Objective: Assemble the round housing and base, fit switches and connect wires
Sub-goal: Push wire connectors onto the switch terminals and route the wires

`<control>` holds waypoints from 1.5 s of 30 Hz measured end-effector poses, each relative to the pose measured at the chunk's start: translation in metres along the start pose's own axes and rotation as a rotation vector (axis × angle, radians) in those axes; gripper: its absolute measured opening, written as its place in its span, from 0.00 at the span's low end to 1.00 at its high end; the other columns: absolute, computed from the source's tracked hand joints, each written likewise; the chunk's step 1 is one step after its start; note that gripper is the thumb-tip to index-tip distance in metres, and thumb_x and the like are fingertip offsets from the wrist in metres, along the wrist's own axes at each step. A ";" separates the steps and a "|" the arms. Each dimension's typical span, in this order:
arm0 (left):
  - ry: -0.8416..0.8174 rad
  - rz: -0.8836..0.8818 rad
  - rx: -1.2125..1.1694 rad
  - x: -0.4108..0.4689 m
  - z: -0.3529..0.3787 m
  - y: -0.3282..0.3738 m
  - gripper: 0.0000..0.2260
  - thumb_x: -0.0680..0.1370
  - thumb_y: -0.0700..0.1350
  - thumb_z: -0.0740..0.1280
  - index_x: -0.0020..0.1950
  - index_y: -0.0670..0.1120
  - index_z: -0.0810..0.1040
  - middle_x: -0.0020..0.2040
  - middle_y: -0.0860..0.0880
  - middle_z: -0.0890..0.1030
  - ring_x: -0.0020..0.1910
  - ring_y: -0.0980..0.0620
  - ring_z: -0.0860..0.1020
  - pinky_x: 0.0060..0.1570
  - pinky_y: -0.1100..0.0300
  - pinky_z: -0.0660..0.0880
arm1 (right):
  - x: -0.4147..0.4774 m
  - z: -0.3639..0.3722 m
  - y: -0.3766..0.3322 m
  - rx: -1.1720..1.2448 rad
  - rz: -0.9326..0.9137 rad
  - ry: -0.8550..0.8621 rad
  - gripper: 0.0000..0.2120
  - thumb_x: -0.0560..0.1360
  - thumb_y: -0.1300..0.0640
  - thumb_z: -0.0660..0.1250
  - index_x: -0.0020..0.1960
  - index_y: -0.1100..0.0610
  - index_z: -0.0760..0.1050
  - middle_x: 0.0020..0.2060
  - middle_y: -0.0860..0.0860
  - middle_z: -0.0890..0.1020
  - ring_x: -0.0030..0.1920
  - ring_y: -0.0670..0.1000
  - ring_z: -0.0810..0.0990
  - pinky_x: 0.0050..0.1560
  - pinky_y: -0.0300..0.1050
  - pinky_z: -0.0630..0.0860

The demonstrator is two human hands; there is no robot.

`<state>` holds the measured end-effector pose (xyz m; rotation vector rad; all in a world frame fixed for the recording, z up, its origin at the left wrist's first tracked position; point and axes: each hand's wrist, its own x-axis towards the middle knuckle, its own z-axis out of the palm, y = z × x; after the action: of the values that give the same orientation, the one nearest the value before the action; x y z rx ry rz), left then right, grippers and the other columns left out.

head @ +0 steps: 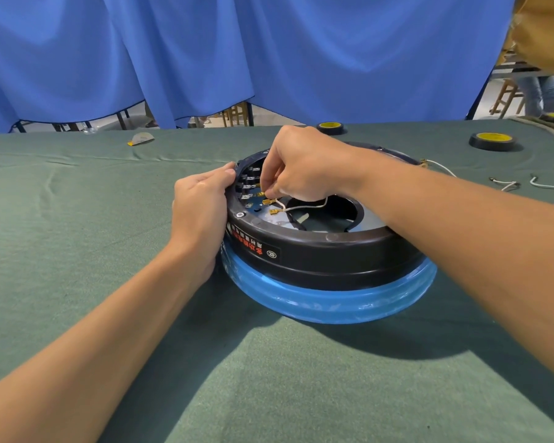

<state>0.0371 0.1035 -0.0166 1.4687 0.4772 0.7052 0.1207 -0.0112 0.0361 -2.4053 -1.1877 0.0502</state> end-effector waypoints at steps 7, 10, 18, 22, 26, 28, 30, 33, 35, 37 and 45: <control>0.004 0.003 0.017 0.001 0.000 0.000 0.12 0.78 0.42 0.65 0.59 0.44 0.84 0.50 0.46 0.86 0.44 0.51 0.83 0.46 0.56 0.78 | 0.003 0.002 0.000 0.004 -0.011 0.037 0.06 0.75 0.62 0.70 0.48 0.56 0.84 0.40 0.48 0.80 0.42 0.44 0.76 0.36 0.34 0.72; 0.004 0.001 0.046 0.001 0.000 0.001 0.13 0.78 0.42 0.65 0.60 0.44 0.83 0.55 0.45 0.85 0.52 0.48 0.83 0.57 0.50 0.78 | 0.004 0.004 -0.001 -0.002 -0.013 0.052 0.06 0.74 0.63 0.69 0.48 0.57 0.84 0.42 0.50 0.81 0.42 0.45 0.75 0.35 0.34 0.73; -0.010 0.014 0.110 0.000 -0.001 0.004 0.13 0.79 0.41 0.64 0.61 0.43 0.83 0.56 0.45 0.84 0.57 0.45 0.81 0.63 0.45 0.75 | 0.003 0.007 -0.004 -0.030 -0.023 0.085 0.06 0.74 0.62 0.68 0.47 0.60 0.84 0.45 0.53 0.82 0.47 0.49 0.76 0.38 0.37 0.75; -0.019 0.020 0.121 0.002 -0.001 0.005 0.13 0.79 0.41 0.63 0.60 0.44 0.83 0.55 0.45 0.84 0.55 0.45 0.82 0.62 0.47 0.76 | 0.005 0.009 -0.007 -0.042 -0.031 0.108 0.05 0.74 0.61 0.68 0.46 0.60 0.83 0.43 0.52 0.77 0.48 0.50 0.74 0.35 0.37 0.69; -0.018 0.010 0.061 0.000 -0.001 0.004 0.13 0.78 0.39 0.64 0.61 0.42 0.82 0.56 0.43 0.84 0.55 0.45 0.82 0.58 0.50 0.76 | 0.002 0.007 -0.008 -0.031 -0.030 0.065 0.05 0.75 0.62 0.68 0.48 0.57 0.83 0.39 0.50 0.79 0.41 0.46 0.75 0.31 0.33 0.69; -0.001 -0.002 0.008 -0.002 0.001 0.004 0.12 0.78 0.39 0.65 0.59 0.41 0.83 0.53 0.43 0.85 0.53 0.45 0.82 0.57 0.51 0.76 | 0.000 0.006 -0.008 -0.050 -0.045 0.054 0.06 0.75 0.61 0.68 0.48 0.57 0.83 0.38 0.49 0.79 0.41 0.46 0.76 0.34 0.33 0.71; 0.011 -0.002 -0.011 -0.003 0.002 0.003 0.10 0.77 0.40 0.66 0.55 0.43 0.85 0.48 0.45 0.86 0.50 0.46 0.83 0.54 0.51 0.77 | -0.003 0.003 -0.008 -0.063 -0.057 0.051 0.06 0.75 0.61 0.68 0.48 0.56 0.84 0.35 0.44 0.77 0.42 0.46 0.76 0.37 0.33 0.73; 0.009 0.005 -0.010 -0.003 0.001 0.003 0.09 0.77 0.41 0.66 0.49 0.46 0.86 0.42 0.48 0.86 0.43 0.48 0.83 0.49 0.52 0.77 | -0.008 -0.001 -0.006 -0.064 -0.082 0.076 0.06 0.75 0.62 0.68 0.45 0.53 0.84 0.33 0.40 0.75 0.40 0.43 0.75 0.34 0.31 0.70; -0.001 0.010 0.005 -0.003 0.000 0.004 0.10 0.76 0.42 0.66 0.52 0.44 0.86 0.45 0.46 0.86 0.47 0.46 0.83 0.53 0.50 0.78 | -0.011 -0.003 -0.005 -0.046 -0.104 0.075 0.05 0.74 0.59 0.70 0.43 0.52 0.83 0.32 0.39 0.75 0.37 0.40 0.74 0.31 0.28 0.66; -0.007 0.012 0.018 -0.004 0.000 0.004 0.12 0.76 0.43 0.66 0.55 0.43 0.85 0.50 0.43 0.85 0.53 0.42 0.83 0.60 0.44 0.77 | -0.013 -0.002 -0.006 -0.030 -0.131 0.051 0.02 0.73 0.56 0.72 0.43 0.51 0.84 0.31 0.38 0.76 0.35 0.38 0.75 0.28 0.25 0.66; -0.007 0.028 0.081 -0.002 -0.001 0.007 0.12 0.78 0.40 0.65 0.58 0.42 0.84 0.51 0.43 0.85 0.53 0.43 0.83 0.61 0.44 0.77 | -0.012 -0.001 -0.004 -0.093 -0.151 -0.012 0.02 0.73 0.55 0.73 0.43 0.50 0.84 0.31 0.39 0.78 0.34 0.39 0.74 0.28 0.26 0.64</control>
<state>0.0338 0.1024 -0.0105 1.5554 0.4856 0.7099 0.1105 -0.0191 0.0364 -2.3888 -1.4019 -0.0392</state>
